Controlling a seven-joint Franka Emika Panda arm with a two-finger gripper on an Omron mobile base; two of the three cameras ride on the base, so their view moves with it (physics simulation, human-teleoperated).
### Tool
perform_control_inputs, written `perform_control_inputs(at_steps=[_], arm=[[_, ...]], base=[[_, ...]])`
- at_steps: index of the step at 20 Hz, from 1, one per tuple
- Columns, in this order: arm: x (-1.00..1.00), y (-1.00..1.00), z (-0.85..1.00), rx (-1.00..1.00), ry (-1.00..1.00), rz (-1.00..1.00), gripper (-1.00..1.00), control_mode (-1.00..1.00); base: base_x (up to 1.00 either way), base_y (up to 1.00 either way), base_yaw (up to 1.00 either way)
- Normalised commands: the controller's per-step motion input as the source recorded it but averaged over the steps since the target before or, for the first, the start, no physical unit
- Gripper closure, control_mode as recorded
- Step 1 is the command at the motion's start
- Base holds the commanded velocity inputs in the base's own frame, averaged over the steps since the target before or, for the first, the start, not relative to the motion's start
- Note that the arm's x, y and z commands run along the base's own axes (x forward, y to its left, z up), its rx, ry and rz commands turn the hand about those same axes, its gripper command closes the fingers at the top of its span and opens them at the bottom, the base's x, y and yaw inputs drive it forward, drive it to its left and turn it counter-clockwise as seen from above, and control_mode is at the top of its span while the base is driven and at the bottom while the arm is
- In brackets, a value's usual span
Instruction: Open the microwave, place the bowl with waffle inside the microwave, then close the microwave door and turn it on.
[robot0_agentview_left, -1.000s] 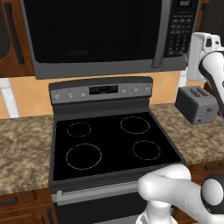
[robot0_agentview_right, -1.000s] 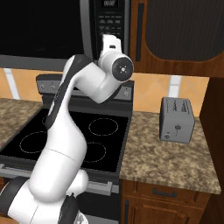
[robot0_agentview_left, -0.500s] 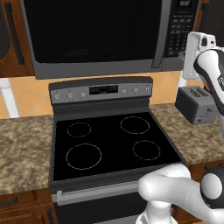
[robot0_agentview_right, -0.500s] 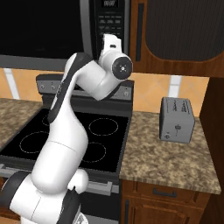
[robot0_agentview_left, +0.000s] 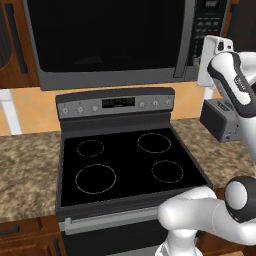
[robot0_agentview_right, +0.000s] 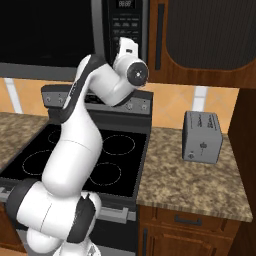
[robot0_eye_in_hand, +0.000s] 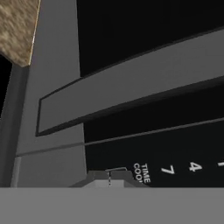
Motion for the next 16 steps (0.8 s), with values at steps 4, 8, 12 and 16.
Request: perform_control_inputs(at_steps=[4, 8, 12, 16], arm=[[0.76, 0.00, -0.23, 0.09, 0.02, 0.00, 1.00, -1.00], [0.59, 0.00, -0.38, 0.05, 0.00, 0.00, 1.00, -1.00], [-0.65, -0.63, -0.08, 0.02, 0.00, 0.00, 1.00, -1.00], [-1.00, -0.97, 0.08, 0.00, 0.00, 0.00, 1.00, -1.00]], base=[[0.00, 0.00, 0.00], [0.00, 0.00, 0.00], [0.00, 0.00, 0.00], [0.00, 0.00, 0.00]])
